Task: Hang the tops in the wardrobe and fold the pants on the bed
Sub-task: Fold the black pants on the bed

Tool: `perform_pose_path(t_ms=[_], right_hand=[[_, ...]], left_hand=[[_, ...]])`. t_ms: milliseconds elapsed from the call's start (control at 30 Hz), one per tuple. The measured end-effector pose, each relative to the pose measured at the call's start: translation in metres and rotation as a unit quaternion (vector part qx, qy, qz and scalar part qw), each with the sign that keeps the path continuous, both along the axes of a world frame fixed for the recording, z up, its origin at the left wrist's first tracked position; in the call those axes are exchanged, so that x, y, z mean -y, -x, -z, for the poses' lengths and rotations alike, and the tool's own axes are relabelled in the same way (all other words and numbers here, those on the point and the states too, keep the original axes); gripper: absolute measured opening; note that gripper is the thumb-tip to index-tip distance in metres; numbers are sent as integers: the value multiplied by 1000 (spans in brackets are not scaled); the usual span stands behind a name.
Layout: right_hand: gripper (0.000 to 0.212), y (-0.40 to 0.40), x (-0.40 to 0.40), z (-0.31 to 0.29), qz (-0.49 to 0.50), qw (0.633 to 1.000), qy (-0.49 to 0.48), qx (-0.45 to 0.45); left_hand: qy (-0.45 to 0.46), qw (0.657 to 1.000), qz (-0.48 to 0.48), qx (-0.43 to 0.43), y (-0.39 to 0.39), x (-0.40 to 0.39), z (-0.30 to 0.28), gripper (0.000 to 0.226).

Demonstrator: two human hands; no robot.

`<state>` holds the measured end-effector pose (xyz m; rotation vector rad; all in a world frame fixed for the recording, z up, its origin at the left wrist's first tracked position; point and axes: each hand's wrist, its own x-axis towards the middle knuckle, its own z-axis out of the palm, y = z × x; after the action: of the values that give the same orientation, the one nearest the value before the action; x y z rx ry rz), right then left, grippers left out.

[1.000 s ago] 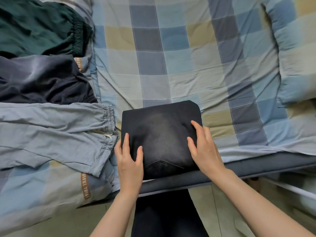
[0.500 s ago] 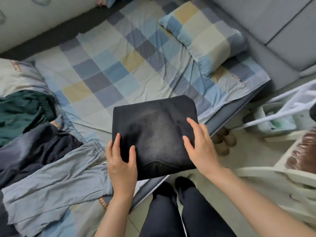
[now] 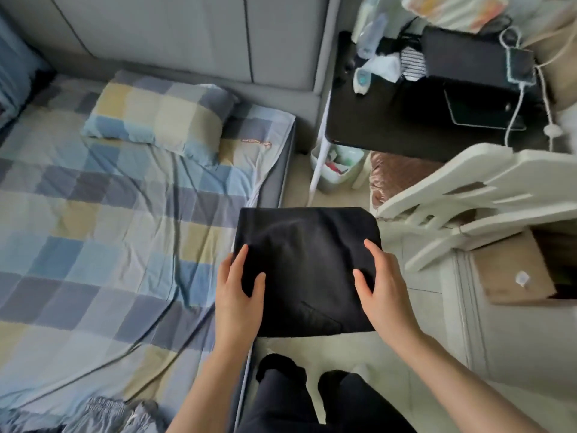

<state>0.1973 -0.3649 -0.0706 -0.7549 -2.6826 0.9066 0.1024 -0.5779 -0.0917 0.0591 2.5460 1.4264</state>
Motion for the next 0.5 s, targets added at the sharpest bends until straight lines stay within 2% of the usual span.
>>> perform_pose_path(t_ms=[167, 333, 500], right_hand=[[54, -96, -76, -10, 123, 992, 6, -2], [54, -186, -140, -14, 210, 978, -2, 2], [46, -274, -197, -18, 312, 950, -5, -14]], left_hand=[[0, 992, 127, -15, -44, -106, -14, 54], [-8, 978, 209, -10, -103, -197, -16, 55], [-26, 949, 315, 11, -164, -295, -18, 56]])
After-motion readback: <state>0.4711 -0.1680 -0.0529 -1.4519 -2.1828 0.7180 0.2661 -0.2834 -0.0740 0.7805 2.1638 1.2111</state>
